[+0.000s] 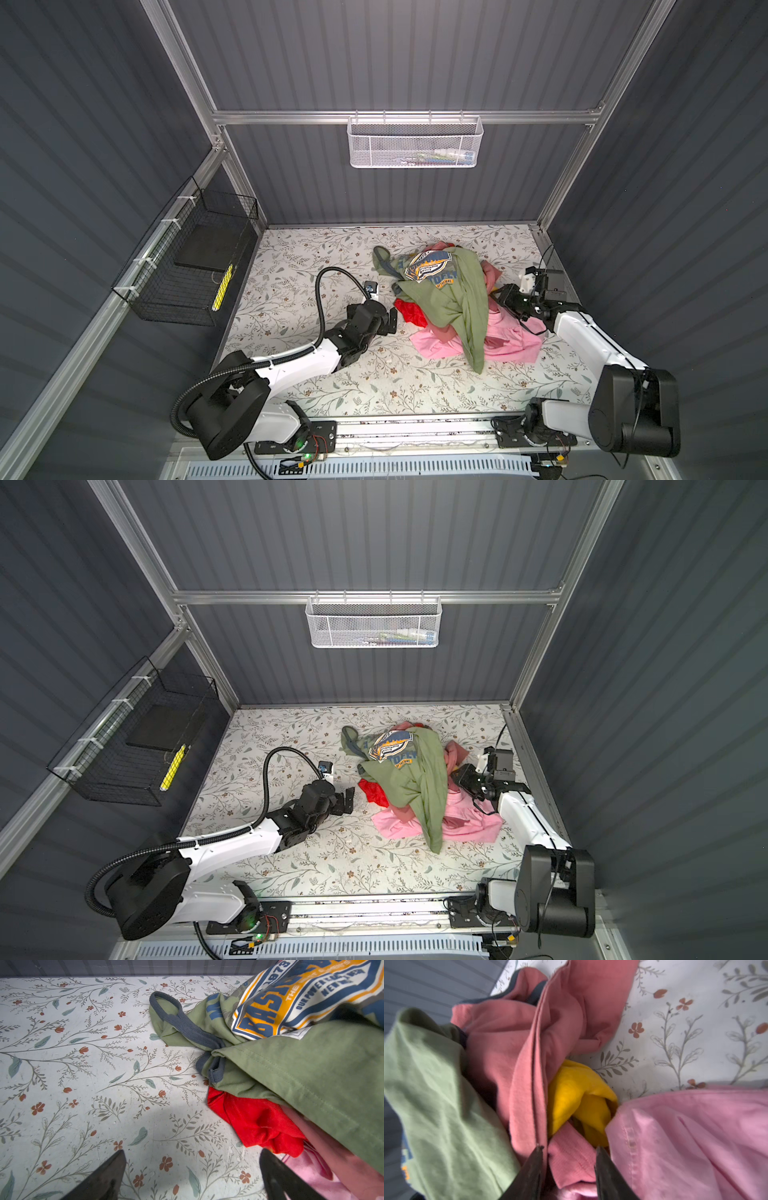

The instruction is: Pick out a specific cloth from the pile

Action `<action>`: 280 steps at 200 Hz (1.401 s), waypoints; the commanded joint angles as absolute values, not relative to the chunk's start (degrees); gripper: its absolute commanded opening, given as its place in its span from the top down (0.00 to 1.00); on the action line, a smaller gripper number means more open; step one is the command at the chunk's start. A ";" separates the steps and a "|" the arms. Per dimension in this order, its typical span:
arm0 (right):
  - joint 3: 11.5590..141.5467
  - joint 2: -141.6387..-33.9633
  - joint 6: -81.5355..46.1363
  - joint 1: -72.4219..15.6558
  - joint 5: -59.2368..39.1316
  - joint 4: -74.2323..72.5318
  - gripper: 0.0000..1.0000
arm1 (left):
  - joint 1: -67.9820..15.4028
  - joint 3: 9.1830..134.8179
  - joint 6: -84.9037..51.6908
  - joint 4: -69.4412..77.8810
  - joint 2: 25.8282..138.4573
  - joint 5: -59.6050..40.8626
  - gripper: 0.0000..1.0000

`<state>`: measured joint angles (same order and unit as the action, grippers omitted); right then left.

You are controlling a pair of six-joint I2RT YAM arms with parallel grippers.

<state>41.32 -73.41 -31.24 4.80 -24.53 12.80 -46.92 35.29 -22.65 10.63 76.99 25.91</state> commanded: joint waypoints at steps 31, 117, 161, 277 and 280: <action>43.24 -75.00 -25.84 3.51 -21.87 17.84 0.56 | -47.08 34.91 -22.16 10.64 75.80 27.07 0.00; 46.15 -81.65 -24.66 -1.51 -22.87 15.17 0.85 | -47.04 34.91 -22.59 9.87 75.42 28.03 0.00; 46.05 -74.15 -23.78 -1.51 -17.18 14.84 1.00 | -47.10 34.82 -22.23 8.62 74.20 29.38 0.00; 53.20 -57.18 -23.48 -1.58 -17.37 17.20 1.00 | -47.20 36.91 -22.15 9.10 77.94 27.80 0.00; 53.78 -57.07 -23.42 -1.58 -17.54 17.40 1.00 | -47.20 36.91 -22.19 9.14 78.00 27.73 0.00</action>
